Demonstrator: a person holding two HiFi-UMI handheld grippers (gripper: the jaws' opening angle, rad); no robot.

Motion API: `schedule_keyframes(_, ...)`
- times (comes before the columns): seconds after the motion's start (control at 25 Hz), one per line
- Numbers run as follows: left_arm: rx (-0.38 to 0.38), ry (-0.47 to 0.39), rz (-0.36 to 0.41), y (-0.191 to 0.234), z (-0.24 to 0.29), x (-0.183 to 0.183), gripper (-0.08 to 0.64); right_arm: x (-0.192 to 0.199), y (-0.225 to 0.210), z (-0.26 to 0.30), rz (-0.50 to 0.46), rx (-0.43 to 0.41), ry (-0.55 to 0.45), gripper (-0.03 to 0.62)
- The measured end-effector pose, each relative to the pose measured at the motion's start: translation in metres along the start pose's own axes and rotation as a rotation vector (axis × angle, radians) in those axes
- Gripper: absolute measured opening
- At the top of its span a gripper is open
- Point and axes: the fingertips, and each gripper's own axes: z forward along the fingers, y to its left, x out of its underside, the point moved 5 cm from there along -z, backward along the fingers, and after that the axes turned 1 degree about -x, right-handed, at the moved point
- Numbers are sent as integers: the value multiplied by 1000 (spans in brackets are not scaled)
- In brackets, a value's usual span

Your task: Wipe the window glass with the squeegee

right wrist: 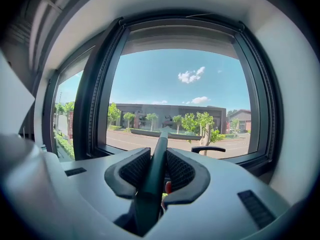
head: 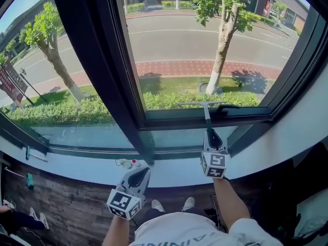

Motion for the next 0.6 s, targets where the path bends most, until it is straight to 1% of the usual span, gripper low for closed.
schedule_keyframes(0.16, -26, -10, 0, -1, -3, -3, 14, -23, 3, -36, 15, -57, -80, 100)
schedule_keyframes(0.28, -55, -25, -9, -7, -5, -4, 15, -30, -1, -69, 28, -94, -114, 100)
schedule_keyframes(0.4, -103, -51, -26, -15, -6, -5, 14, -28, -13, -92, 36, -114, -127, 100)
schedule_keyframes(0.52, -172, -78, -60, -18, -11, -7, 14, -19, -17, -99, 65, -148, -115, 100)
schedule_keyframes(0.6, -199, -87, -78, -19, -13, -5, 15, -13, -15, -100, 68, -167, -107, 100)
